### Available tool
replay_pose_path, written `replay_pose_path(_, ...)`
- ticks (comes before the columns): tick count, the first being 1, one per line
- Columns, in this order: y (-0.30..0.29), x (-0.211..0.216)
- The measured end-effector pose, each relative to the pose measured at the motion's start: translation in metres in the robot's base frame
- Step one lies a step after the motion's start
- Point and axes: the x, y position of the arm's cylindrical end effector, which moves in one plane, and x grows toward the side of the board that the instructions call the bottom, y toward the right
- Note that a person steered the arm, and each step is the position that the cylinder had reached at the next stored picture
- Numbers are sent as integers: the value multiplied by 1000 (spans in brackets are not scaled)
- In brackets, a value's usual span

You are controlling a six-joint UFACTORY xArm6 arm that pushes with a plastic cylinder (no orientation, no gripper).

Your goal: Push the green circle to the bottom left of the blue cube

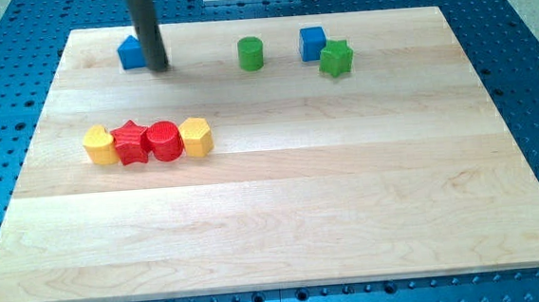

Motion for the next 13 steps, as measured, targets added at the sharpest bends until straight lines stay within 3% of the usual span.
replay_pose_path(1,-32,-10)
replay_pose_path(3,-24,-10)
replay_pose_path(5,87,-9)
replay_pose_path(6,115,-9)
replay_pose_path(8,117,-53)
replay_pose_path(9,135,9)
replay_pose_path(10,163,43)
replay_pose_path(13,230,94)
